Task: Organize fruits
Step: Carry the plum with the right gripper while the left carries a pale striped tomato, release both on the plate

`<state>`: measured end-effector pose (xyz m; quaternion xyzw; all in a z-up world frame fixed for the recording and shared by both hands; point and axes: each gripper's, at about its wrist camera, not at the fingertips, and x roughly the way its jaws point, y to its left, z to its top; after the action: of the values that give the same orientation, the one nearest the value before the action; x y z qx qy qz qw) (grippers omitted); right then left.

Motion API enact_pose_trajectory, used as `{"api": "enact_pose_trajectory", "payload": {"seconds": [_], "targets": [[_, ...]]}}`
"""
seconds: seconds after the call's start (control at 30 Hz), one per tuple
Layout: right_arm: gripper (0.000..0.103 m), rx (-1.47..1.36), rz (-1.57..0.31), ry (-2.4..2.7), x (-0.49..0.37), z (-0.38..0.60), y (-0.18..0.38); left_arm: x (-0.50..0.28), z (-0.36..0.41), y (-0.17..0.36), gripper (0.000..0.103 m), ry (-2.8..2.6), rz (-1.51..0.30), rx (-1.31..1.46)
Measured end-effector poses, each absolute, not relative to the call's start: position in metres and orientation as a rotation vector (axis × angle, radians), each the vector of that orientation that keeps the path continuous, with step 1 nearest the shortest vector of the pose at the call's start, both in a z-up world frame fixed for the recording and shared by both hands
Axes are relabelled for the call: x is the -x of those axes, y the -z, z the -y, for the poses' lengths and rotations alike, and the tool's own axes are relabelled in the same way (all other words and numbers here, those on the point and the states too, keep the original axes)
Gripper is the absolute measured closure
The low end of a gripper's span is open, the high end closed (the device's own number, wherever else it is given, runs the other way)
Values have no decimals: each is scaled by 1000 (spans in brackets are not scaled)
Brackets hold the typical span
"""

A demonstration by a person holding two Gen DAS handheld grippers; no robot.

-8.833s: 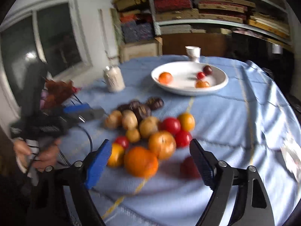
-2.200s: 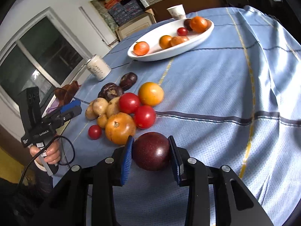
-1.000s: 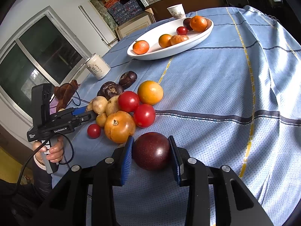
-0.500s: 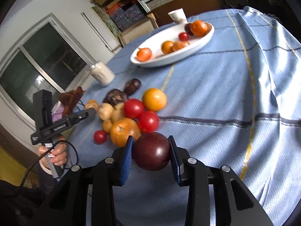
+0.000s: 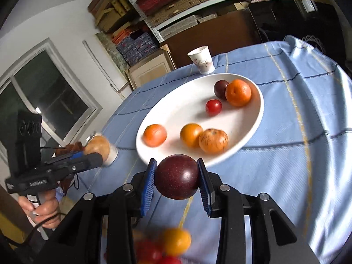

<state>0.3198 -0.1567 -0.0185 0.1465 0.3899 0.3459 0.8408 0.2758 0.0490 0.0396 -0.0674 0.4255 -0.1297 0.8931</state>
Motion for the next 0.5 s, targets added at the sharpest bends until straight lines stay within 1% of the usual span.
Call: {"api": "enact_pose_trajectory", "payload": {"seconds": [0.2, 0.23, 0.27, 0.3, 0.33, 0.37, 0.43, 0.5], "targets": [[64, -315, -791, -732, -340, 145, 23, -328, -24, -23, 58, 216, -933, 60], [58, -307, -779, -728, -340, 144, 23, -332, -22, -20, 53, 219, -948, 49], [56, -308, -772, -733, -338, 145, 21, -335, -20, -19, 46, 206, -951, 30], [55, -311, -767, -742, -336, 147, 19, -333, -22, -21, 28, 179, -936, 12], [54, -310, -762, -752, -332, 150, 15, -330, -24, -25, 18, 153, -907, 5], [53, -302, -751, -760, -330, 151, 11, -321, -30, -32, 15, 133, -857, 16], [44, -245, -712, -760, -315, 153, -1, -303, -40, -41, 10, 137, -807, 53], [42, -160, -654, -764, -296, 152, -12, -275, -50, -46, 8, 145, -765, 89]]}}
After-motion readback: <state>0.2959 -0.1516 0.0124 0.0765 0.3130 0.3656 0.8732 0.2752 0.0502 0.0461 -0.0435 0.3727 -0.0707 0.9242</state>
